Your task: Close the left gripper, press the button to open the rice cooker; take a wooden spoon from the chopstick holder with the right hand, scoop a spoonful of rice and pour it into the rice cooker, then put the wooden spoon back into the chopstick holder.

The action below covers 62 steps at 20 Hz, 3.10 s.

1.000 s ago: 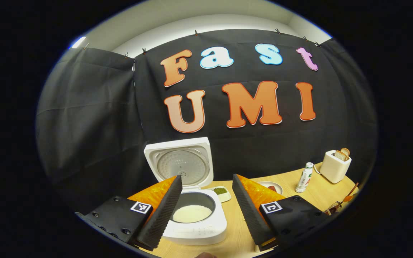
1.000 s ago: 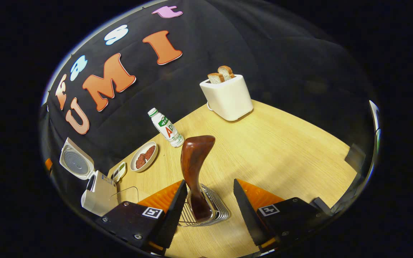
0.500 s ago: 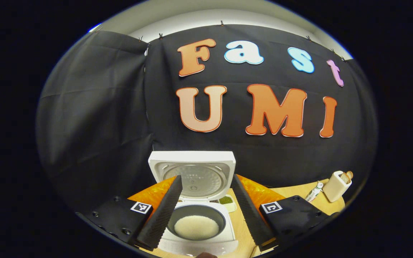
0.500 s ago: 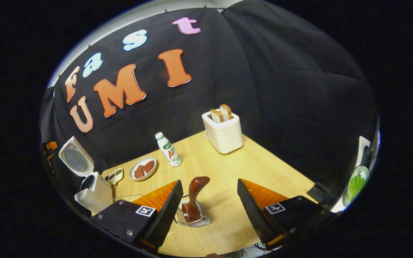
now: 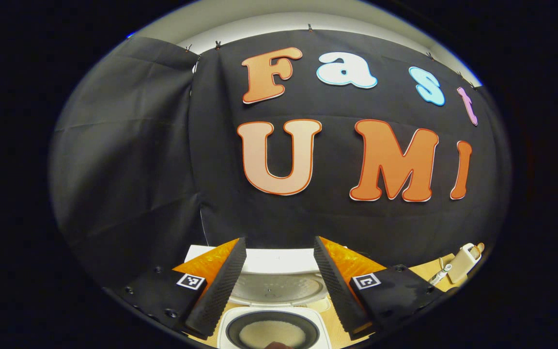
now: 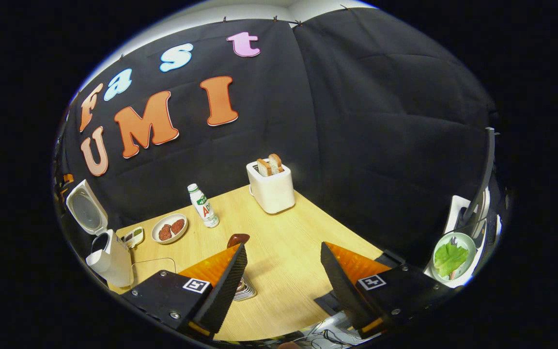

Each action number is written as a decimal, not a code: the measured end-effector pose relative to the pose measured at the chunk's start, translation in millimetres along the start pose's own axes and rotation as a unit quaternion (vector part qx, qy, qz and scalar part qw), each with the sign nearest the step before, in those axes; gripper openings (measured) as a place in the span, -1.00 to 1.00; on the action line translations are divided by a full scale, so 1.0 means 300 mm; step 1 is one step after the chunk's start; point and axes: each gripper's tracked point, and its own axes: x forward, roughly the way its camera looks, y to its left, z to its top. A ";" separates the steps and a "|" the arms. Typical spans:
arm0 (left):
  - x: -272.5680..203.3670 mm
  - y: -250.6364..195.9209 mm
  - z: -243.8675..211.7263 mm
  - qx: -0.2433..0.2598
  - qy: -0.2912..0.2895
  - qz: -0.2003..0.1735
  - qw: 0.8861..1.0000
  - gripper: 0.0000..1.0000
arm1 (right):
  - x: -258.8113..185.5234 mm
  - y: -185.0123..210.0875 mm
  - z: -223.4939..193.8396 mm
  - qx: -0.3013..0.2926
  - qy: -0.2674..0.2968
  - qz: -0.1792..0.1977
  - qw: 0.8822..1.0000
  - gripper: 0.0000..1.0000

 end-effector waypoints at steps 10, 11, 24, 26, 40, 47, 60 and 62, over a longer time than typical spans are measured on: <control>0.193 0.051 -0.088 0.023 0.076 0.022 0.997 0.92 | -0.037 0.045 0.020 -0.005 0.000 -0.005 1.000 0.91; 0.188 0.056 -0.092 0.020 0.082 0.023 0.996 0.91 | -0.030 0.065 0.022 -0.004 -0.001 0.003 1.000 0.91; -0.248 0.024 -0.451 0.000 0.234 -0.019 0.972 0.96 | 0.093 0.229 0.051 -0.018 0.004 0.084 0.996 0.90; -0.295 0.024 -0.519 0.004 0.247 -0.022 0.969 0.96 | 0.117 0.261 0.065 -0.020 0.005 0.096 0.995 0.90; -0.462 -0.022 -0.907 0.023 0.307 -0.008 0.951 1.00 | 0.154 0.459 0.085 -0.084 -0.004 0.163 0.983 0.90; -0.585 -0.070 -0.705 0.005 0.209 -0.018 0.978 1.00 | 0.122 0.679 0.245 -0.140 -0.074 0.216 0.963 0.90; -0.980 -0.276 -0.126 0.019 -0.056 -0.019 0.998 0.99 | -0.147 1.211 0.534 -0.154 -0.210 0.352 0.899 1.00; -1.021 -0.314 -0.093 0.019 -0.083 -0.026 0.996 1.00 | -0.168 1.246 0.555 -0.148 -0.223 0.358 0.895 0.89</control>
